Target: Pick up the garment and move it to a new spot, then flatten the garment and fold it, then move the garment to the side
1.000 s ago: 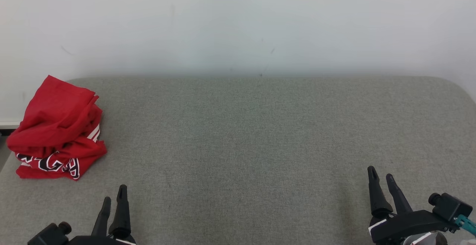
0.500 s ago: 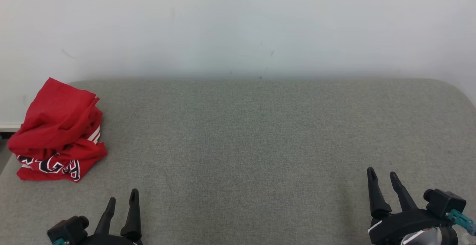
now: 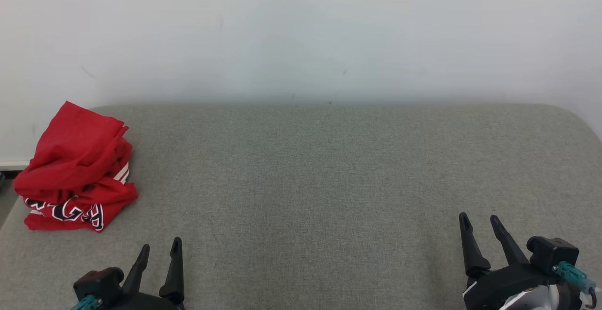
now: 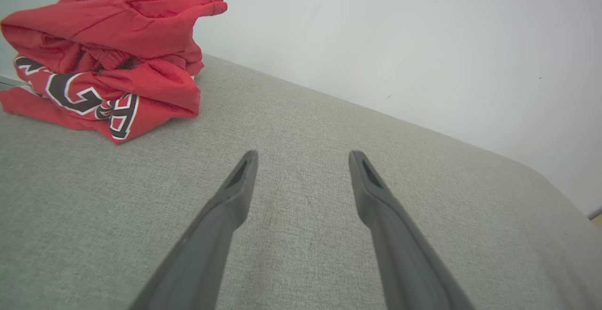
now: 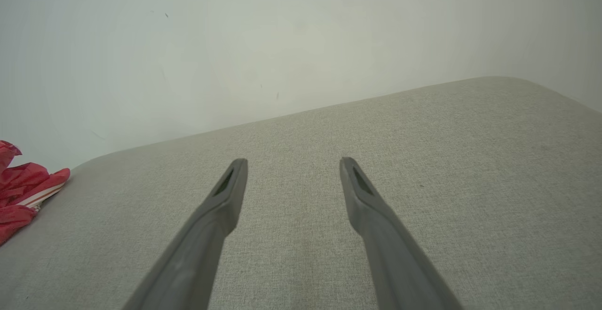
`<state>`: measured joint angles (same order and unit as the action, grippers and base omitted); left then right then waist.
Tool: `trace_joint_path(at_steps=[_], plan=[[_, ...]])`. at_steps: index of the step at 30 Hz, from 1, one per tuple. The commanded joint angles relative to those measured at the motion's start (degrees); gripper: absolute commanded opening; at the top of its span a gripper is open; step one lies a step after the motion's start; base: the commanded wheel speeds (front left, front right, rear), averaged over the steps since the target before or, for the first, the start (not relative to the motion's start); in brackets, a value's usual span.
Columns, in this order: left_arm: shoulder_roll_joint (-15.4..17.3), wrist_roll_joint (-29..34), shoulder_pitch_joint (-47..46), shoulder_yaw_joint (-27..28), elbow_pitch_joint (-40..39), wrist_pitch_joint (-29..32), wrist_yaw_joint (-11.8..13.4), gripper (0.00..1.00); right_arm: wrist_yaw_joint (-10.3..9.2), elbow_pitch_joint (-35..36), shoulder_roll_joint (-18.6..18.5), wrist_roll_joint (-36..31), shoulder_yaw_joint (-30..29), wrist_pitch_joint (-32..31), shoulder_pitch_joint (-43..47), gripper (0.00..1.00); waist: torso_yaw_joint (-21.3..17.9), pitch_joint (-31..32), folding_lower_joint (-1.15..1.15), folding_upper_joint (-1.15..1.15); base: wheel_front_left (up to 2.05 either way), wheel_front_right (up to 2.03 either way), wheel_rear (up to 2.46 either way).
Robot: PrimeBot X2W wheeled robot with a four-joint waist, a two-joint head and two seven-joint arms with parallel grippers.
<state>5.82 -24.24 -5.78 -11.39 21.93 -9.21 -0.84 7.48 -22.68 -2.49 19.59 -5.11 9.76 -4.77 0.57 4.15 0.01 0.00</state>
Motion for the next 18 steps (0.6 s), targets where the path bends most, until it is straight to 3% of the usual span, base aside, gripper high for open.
trace_joint_path(at_steps=[1,18], plan=[[0.60,1.23,-0.82,-0.17,-0.33,-0.63,0.24,1.00,0.02,0.05,-0.49,-1.19,-0.05,0.29,-0.94,1.00,0.04,0.06,0.00,0.00,0.00,0.00,0.00],[1.48,6.29,-0.35,-1.80,-0.72,-1.59,1.42,1.00,0.01,-1.79,-0.57,-7.43,0.21,1.77,-1.20,1.00,0.36,0.74,-0.01,0.00,0.00,0.00,0.00]])
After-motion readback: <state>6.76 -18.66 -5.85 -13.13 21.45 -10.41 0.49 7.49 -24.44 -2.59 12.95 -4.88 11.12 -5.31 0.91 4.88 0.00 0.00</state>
